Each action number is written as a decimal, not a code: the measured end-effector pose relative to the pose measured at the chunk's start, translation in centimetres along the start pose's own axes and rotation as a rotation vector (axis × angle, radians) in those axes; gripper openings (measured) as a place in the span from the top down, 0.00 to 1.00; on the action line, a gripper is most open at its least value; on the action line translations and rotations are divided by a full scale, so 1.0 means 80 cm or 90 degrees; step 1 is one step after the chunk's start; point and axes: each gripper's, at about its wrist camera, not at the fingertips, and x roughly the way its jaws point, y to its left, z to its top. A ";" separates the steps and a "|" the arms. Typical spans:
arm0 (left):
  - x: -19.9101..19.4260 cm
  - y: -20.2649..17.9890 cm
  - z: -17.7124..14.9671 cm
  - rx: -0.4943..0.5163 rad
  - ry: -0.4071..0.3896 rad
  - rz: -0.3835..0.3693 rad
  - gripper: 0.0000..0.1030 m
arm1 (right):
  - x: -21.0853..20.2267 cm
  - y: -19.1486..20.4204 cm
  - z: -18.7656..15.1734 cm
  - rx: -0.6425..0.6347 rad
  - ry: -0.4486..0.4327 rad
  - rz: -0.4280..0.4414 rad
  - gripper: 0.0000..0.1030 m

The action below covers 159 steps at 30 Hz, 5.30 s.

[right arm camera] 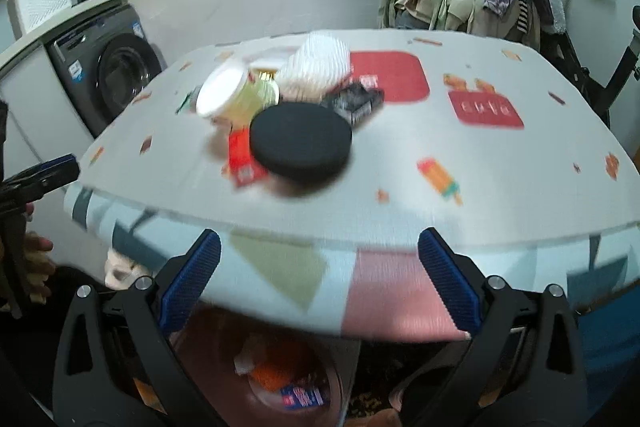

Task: Collect trash
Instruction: 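Bring both open tools back over the table, then grasp the black round lid with the right tool while the left tool grasps the white yogurt cup, then drop the lid into the bin with the right tool while the left tool drops the cup, then bring both open tools back over the table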

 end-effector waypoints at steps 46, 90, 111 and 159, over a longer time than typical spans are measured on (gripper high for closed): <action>0.212 -0.090 0.122 -0.025 0.147 -0.077 0.29 | 0.033 -0.045 0.072 0.057 -0.007 -0.021 0.10; -0.047 -0.073 -0.035 0.039 0.093 -0.143 0.29 | -0.008 0.097 -0.108 -0.124 0.180 0.097 0.10; -0.040 -0.083 -0.065 0.071 0.105 -0.158 0.29 | -0.006 0.078 -0.102 -0.105 0.146 0.061 0.06; -0.003 -0.053 -0.101 0.031 0.104 -0.110 0.07 | -0.019 0.016 -0.091 -0.022 0.061 -0.044 0.05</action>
